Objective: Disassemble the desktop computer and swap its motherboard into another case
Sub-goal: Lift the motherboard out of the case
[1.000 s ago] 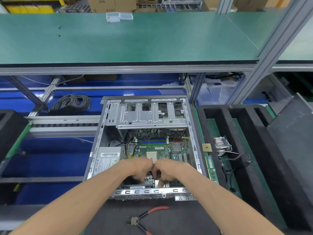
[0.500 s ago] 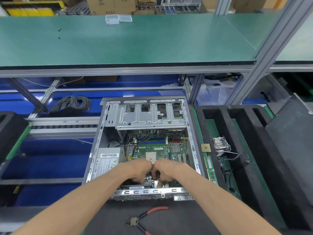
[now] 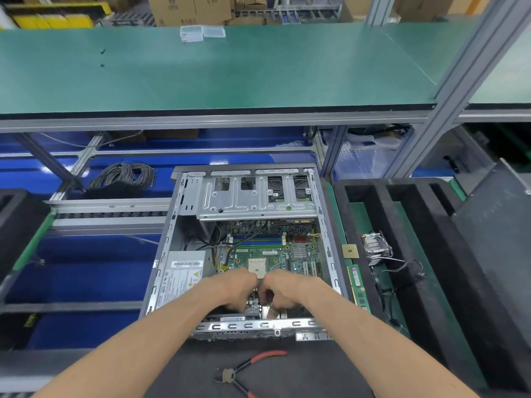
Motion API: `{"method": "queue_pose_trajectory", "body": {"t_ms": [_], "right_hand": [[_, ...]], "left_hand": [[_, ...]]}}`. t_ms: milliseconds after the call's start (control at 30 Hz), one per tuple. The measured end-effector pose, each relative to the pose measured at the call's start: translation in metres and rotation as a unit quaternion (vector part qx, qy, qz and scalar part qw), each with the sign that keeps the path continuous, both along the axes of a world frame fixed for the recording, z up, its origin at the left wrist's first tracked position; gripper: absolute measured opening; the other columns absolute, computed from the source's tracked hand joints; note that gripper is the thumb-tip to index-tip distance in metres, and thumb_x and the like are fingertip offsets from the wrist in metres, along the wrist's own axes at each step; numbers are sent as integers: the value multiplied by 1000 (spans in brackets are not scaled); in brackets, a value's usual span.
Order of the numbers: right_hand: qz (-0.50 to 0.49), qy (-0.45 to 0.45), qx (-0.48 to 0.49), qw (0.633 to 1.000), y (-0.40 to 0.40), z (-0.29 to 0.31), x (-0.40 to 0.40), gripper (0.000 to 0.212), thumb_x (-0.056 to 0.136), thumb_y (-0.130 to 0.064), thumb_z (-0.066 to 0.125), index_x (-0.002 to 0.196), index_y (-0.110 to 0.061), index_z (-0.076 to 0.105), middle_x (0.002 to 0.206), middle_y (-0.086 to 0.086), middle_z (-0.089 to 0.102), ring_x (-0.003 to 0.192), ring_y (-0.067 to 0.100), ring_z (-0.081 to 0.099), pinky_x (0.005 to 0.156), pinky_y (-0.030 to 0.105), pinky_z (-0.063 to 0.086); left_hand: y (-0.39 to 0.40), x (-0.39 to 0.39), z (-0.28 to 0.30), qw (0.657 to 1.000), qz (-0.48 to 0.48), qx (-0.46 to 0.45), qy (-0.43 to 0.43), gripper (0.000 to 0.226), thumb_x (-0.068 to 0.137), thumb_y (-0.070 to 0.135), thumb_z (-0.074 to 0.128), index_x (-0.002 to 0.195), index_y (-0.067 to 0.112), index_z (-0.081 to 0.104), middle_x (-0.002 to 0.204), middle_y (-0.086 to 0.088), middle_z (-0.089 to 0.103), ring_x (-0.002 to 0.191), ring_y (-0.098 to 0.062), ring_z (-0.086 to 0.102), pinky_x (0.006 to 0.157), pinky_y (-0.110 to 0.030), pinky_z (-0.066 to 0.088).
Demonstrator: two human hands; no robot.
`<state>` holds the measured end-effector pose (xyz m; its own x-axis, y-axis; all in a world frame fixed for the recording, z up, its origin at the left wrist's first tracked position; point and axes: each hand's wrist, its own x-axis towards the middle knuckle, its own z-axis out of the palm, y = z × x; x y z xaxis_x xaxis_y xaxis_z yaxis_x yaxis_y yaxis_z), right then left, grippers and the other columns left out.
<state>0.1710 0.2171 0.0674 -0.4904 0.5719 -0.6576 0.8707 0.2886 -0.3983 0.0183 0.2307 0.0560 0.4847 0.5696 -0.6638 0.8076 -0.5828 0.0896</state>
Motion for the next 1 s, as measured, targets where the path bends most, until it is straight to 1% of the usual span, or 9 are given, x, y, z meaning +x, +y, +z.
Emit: {"method": "queue_pose_trajectory", "body": {"t_ms": [100,233,367,433,500,600,733,833,1000], "right_hand": [[26,-8,8,1000,-2,3,-1,31,84,-4,63,114,-11,68,109,11,67,95,29,64,83,40,59],[85,-28,48,995,-4,6,-4,31,79,-1,62,109,-9,63,97,11,63,83,28,60,54,27,43],[115,-11,94,989,-6,9,-5,24,79,3,59,99,-10,63,87,10,61,78,29,58,60,34,50],[130,-16,108,985,-7,11,-7,19,77,4,60,94,-5,63,85,12,62,75,30,59,60,37,52],[145,-24,118,982,-6,12,-8,13,77,0,63,90,-4,62,85,13,61,72,30,57,56,36,47],[147,-28,149,977,-4,10,-8,28,79,-9,70,105,-5,62,101,10,60,80,29,56,63,38,49],[138,-10,185,973,-1,3,-3,56,76,-13,71,128,-6,51,119,9,51,109,27,51,79,42,53],[120,9,189,975,2,-1,-2,64,76,-27,76,133,-11,52,129,8,47,117,26,46,87,45,54],[122,8,129,984,7,-8,-3,71,88,-45,70,150,-22,43,162,0,27,146,26,27,111,53,39]], "left_hand": [[1,0,1,1000,-6,5,-3,30,74,4,66,53,14,46,52,-2,47,51,-20,48,57,-34,51],[0,1,2,1000,-2,11,-10,35,75,6,70,55,18,43,55,1,45,55,-19,48,57,-31,44],[0,-1,-1,1000,11,22,-10,34,75,9,75,61,18,44,61,2,46,69,-24,54,61,-30,43],[1,-2,0,1000,10,29,2,22,75,14,79,75,13,57,72,-3,57,77,-26,60,65,-30,45],[1,-2,0,999,12,32,11,25,75,16,80,94,10,65,92,-10,66,88,-29,65,71,-32,49],[4,-3,3,998,26,47,13,16,79,10,72,88,12,60,87,-8,60,84,-28,63,71,-35,55],[5,-4,5,997,63,31,26,19,79,15,64,71,15,46,72,0,44,71,-23,54,61,-31,47],[9,-1,8,994,103,-8,47,8,80,19,54,85,13,53,76,-1,49,79,-24,56,69,-32,51],[18,4,7,989,120,-56,72,34,91,19,53,123,9,59,106,-6,61,95,-24,58,86,-34,52]]}}
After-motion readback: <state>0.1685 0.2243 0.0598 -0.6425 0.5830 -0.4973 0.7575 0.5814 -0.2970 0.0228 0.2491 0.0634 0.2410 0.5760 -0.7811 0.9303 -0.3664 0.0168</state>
